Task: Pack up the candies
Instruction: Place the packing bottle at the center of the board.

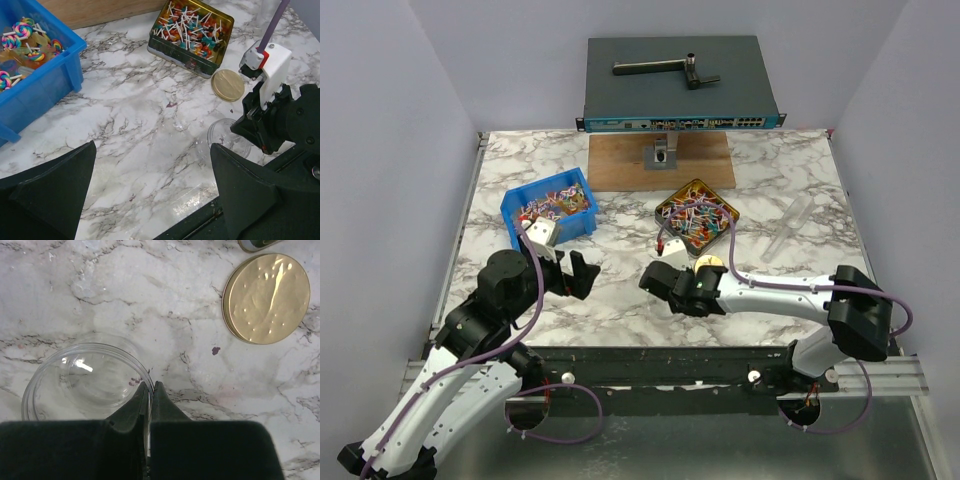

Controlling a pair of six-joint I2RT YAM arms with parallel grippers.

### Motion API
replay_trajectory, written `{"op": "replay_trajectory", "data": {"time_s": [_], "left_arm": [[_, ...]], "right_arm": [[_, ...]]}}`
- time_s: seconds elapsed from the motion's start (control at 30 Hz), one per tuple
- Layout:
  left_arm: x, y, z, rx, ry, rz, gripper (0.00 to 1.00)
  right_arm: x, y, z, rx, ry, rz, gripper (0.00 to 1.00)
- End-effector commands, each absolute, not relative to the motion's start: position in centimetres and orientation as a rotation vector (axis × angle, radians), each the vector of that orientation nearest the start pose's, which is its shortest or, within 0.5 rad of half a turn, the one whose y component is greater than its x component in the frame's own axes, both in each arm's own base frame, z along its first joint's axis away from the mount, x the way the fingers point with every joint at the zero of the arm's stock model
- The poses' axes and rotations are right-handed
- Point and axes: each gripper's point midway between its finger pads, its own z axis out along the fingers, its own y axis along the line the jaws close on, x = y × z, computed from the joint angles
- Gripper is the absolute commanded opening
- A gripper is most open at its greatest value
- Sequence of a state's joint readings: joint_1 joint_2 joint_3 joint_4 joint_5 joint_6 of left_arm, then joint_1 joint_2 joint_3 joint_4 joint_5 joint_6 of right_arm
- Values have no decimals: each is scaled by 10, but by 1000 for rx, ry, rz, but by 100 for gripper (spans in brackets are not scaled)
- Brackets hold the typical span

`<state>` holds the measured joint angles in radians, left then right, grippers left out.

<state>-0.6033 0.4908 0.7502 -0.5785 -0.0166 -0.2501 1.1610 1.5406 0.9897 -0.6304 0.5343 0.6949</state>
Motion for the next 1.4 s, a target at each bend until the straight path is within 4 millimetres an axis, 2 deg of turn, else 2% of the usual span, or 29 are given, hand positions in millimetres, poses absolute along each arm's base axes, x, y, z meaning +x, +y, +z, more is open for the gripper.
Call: {"op": "replay_trajectory", "data": {"time_s": [0.0,0.17,0.4,0.6,0.77,0.83,0.9,1.17,1.37], "left_arm": [[189,-136,236,325,1929,-540,99],[190,-135,237,324,1929,-535,99],[190,-136,236,325,1936,-533,99],[191,-135,236,324,1937,-526,99],[191,-136,235,326,1937,-529,99],[191,-136,236,326,1936,-530,99],[191,-136,236,326,1936,-529,99],[191,-136,236,327,1936,-531,99],[190,-135,236,327,1933,-532,99]], "right_arm": [[181,244,70,-383,2437,-72,1],[177,243,68,-380,2443,-76,3],[175,248,68,-377,2450,-57,13],[176,255,77,-362,2444,-28,18],[178,258,94,-323,2421,30,28],[180,256,101,-299,2396,46,37],[183,252,107,-286,2375,31,41],[205,239,130,-226,2283,-65,47],[229,229,128,-167,2296,-54,48]]}}
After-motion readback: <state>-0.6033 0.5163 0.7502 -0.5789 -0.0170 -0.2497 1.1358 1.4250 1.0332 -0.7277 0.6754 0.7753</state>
